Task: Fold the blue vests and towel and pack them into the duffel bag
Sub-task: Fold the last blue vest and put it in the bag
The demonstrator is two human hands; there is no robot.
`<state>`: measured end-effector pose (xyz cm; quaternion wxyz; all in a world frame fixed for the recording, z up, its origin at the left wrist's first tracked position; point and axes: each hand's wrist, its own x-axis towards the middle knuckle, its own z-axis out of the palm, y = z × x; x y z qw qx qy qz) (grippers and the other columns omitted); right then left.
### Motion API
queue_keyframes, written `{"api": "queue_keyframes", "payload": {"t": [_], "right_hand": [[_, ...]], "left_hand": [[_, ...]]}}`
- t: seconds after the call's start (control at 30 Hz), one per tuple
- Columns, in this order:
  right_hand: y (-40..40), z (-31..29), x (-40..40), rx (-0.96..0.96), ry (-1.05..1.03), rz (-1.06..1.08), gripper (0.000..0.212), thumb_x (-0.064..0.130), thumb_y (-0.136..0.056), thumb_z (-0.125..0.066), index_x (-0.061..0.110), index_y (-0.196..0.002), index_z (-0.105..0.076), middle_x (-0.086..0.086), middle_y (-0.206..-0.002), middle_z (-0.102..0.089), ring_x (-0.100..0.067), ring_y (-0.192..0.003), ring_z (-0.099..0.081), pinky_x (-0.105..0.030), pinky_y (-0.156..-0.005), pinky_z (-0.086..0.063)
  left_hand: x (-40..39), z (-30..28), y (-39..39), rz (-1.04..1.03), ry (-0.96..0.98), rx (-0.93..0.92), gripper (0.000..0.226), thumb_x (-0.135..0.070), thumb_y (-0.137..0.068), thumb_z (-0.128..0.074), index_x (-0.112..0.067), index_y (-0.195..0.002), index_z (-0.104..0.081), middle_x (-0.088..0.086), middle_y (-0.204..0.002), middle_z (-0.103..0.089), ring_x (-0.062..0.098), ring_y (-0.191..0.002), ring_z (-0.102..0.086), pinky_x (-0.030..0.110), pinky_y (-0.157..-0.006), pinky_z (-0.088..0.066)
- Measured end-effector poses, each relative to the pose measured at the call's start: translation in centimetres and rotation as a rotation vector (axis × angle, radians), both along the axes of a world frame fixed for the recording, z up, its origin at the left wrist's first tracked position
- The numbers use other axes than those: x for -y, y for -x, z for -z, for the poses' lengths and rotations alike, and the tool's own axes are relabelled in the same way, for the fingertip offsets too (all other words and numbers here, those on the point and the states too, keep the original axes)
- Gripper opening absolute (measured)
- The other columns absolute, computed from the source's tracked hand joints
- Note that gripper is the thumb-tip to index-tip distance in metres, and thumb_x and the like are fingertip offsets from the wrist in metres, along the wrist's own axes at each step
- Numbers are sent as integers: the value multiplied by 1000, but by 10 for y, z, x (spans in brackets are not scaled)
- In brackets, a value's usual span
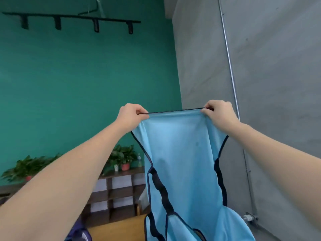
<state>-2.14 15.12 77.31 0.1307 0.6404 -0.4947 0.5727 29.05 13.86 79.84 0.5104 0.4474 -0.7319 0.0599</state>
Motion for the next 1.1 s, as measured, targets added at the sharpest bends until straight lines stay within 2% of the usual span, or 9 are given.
{"api": "queue_keyframes", "payload": {"t": [0.13, 0.37, 0.47, 0.67, 0.8, 0.87, 1.0, 1.03, 1.1], "right_hand": [[-21, -4, 43, -90, -16, -6, 15, 17, -98, -60, 9, -95, -72, -6, -89, -72, -26, -93, -60, -32, -80, -45], [-59, 15, 130, -115, -19, -48, 17, 17, -99, -59, 7, -101, -73, 1, -86, -65, -21, -90, -57, -26, -81, -39], [-74, 40, 166, -111, -81, -74, 17, 18, -100, -59, 8, -102, -72, -1, -86, -66, -22, -87, -57, -26, -80, -40], [-93, 154, 220, -142, -341, -128, 16, 20, -98, -61, 10, -100, -74, -2, -93, -72, -22, -90, -63, -28, -81, -45], [-96, 254, 238, -219, -584, -151, 16, 23, -99, -63, 13, -104, -74, 4, -98, -69, -13, -92, -60, -24, -84, -43], [-95, 302, 240, -232, -680, -165, 17, 24, -99, -63, 14, -105, -74, 5, -101, -69, -14, -96, -61, -27, -88, -47], [-96, 384, 240, -279, -865, -172, 15, 25, -99, -62, 16, -101, -73, 4, -103, -72, -17, -92, -66, -26, -79, -48], [-97, 400, 240, -306, -928, -172, 15, 27, -99, -62, 18, -104, -72, 4, -106, -72, -17, -92, -66, -26, -79, -50], [-98, 428, 239, -386, -1013, -147, 24, 36, -98, -61, 23, -117, -68, 4, -120, -70, -14, -95, -66, -27, -82, -53]], "left_hand": [[28, -6, -39, -125, 25, 51, 9, -18, -92, -71, -16, -98, -78, -5, -91, -69, 13, -93, -60, 20, -80, -39], [109, 11, -87, -227, 52, -47, 14, -16, -96, -68, -9, -104, -77, 3, -102, -72, 16, -96, -60, 25, -84, -42], [145, 39, -103, -256, -30, -58, 16, -13, -96, -66, -9, -108, -76, 5, -106, -72, 16, -97, -60, 25, -85, -44], [202, 159, -126, -284, -289, 44, 15, -12, -98, -64, -13, -105, -76, 7, -104, -74, 14, -87, -62, 21, -80, -43], [216, 260, -133, -247, -470, 91, 16, -10, -98, -62, -12, -104, -77, 5, -106, -75, 13, -95, -64, 21, -86, -46], [216, 310, -134, -216, -538, 115, 17, -9, -98, -62, -14, -101, -78, 0, -101, -75, 10, -94, -65, 20, -88, -48], [215, 395, -136, -197, -662, 203, 25, -12, -95, -65, -33, -84, -72, -14, -86, -69, 9, -90, -66, 20, -82, -49], [214, 412, -137, -191, -708, 233, 23, -14, -95, -66, -35, -85, -71, -14, -89, -70, 11, -92, -67, 21, -83, -49], [211, 438, -135, -174, -803, 321, 16, -20, -96, -65, -31, -103, -75, -8, -109, -72, 16, -107, -65, 26, -93, -49]]}}
